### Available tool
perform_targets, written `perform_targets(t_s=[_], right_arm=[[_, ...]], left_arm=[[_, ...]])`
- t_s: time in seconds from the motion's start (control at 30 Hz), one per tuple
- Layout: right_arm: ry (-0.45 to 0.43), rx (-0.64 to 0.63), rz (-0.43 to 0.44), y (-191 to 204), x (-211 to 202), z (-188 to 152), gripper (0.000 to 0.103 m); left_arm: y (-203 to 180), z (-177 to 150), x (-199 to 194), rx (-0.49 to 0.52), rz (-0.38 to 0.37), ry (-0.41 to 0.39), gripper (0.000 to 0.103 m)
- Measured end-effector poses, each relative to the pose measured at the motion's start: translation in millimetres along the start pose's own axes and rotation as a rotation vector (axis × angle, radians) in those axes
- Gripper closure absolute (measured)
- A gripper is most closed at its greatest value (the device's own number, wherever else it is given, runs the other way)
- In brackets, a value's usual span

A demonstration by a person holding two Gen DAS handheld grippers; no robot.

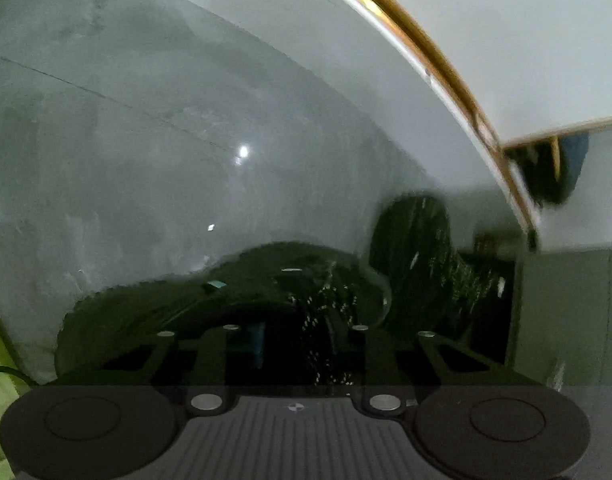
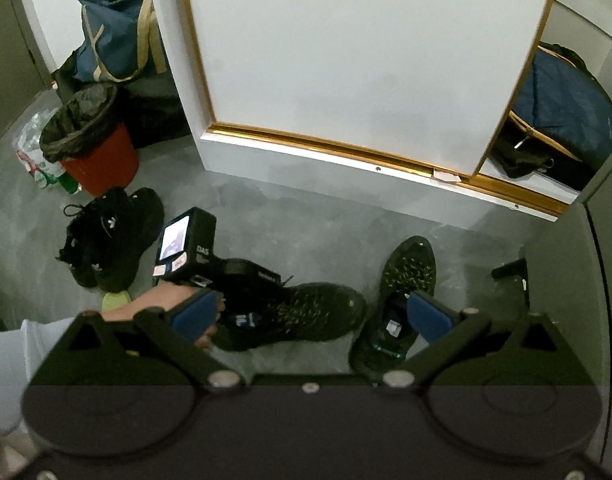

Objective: Organize scattered shoes
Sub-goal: 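Lower the black shoe beside the green-speckled sneakers with the left tool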

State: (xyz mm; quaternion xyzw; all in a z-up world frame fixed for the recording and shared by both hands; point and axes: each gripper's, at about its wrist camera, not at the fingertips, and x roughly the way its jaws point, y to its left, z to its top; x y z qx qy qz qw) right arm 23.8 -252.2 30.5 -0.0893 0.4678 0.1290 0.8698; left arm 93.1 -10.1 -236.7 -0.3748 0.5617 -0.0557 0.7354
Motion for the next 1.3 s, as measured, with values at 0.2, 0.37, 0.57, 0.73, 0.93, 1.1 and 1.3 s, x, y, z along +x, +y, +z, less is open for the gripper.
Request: perform_targets(t_s=[0.2, 0.37, 0.57, 0.73, 0.93, 1.1, 1.3], right_arm=[[-0.012, 0.007, 0.009, -1.8, -1.0, 0.7, 0.0], [-0.011, 0.005, 0.0, -2.8, 0.7, 0.6, 0.0], [-0.013, 0.003, 0.003, 2.0, 1.1, 1.1, 0.0], [-0.006, -0.013, 0.015, 6.2, 2.6, -0.1, 0.0], [-0.013, 0.0, 0.013, 7.1, 2.7, -0.1, 0.0], [0.008, -0.038, 0.026, 19.6, 7.3, -1.3, 0.0], [-0.002, -0.033, 0.025, 20.5, 4.6, 0.0, 0.0]], left_arm=[[-7.1, -4.7, -4.2, -0.144, -0.108, -0.101, 0.069], [-23.1, 6.8, 1.9, 0.032, -0.001, -0.059, 0.039], [-38.4, 21.2, 24.2, 0.355, 0.126, 0.025, 0.026], [-30.1, 39.0, 30.2, 0.246, -0.04, 0.052, 0.013], [-42.7, 37.9, 42.1, 0.302, 0.019, 0.04, 0.01], [-66.2, 20.0, 74.2, 0.398, 0.027, 0.249, 0.012], [-46.3, 28.8, 93.9, 0.302, 0.022, 0.181, 0.017]])
